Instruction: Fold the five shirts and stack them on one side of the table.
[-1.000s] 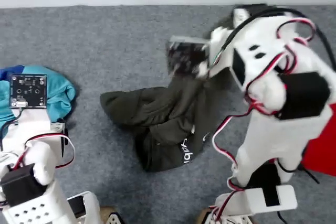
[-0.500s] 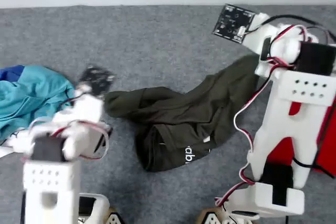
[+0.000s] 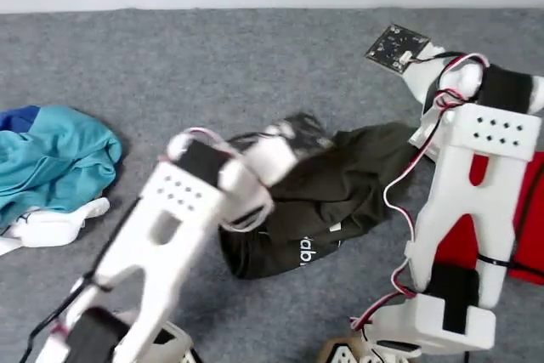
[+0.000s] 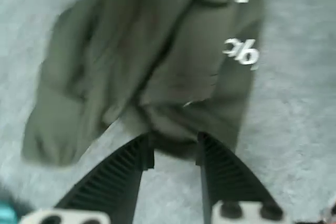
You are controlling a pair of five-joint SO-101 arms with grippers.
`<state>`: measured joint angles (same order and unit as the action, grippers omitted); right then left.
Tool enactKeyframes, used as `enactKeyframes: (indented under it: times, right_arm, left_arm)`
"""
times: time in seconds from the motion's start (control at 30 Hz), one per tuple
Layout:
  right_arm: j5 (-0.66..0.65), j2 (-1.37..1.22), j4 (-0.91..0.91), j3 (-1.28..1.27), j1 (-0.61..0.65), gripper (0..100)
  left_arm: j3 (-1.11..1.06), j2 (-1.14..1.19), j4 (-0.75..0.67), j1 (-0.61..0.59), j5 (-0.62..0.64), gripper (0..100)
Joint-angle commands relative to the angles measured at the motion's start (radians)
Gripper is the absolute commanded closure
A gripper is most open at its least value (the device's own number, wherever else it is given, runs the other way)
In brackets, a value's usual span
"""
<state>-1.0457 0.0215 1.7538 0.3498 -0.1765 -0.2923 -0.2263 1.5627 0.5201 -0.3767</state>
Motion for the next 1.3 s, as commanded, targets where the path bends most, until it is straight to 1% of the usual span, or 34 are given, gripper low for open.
enactKeyframes:
  times: [0.0, 0.07, 0.3, 0.53, 0.73, 0.87, 0.97, 1.1, 1.17, 1.27]
  right_arm:
    - [0.015, 0.022, 0.035, 0.003, -0.013, 98.9]
    - [0.015, 0.021, 0.035, 0.003, -0.013, 98.9]
    - [0.015, 0.015, 0.035, 0.0, -0.013, 98.9]
    - [0.012, 0.013, 0.033, 0.0, -0.013, 98.9]
    - [0.012, 0.013, 0.033, 0.0, -0.013, 98.9]
    - [0.012, 0.013, 0.033, 0.0, -0.013, 98.9]
    - [0.012, 0.013, 0.033, 0.0, -0.013, 98.9]
    - [0.014, 0.013, 0.033, 0.0, -0.013, 98.9]
    - [0.014, 0.013, 0.033, 0.0, -0.013, 98.9]
    - [0.014, 0.013, 0.033, 0.0, -0.013, 98.9]
  left_arm:
    - [0.074, 0.097, -0.006, 0.087, -0.003, 86]
    - [0.081, 0.158, -0.031, 0.104, -0.003, 86]
    - [0.081, 0.31, -0.152, 0.106, -0.003, 86]
    - [0.081, 0.43, -0.195, 0.106, -0.003, 86]
    - [0.082, 0.477, -0.255, 0.092, -0.003, 86]
    - [0.113, 0.477, -0.238, 0.057, 0.0, 82]
    - [0.165, 0.477, -0.166, 0.051, 0.0, 80]
    - [0.216, 0.477, -0.083, 0.106, 0.002, 80]
    - [0.219, 0.476, -0.074, 0.138, 0.002, 80]
    - [0.216, 0.488, -0.094, 0.155, 0.02, 80]
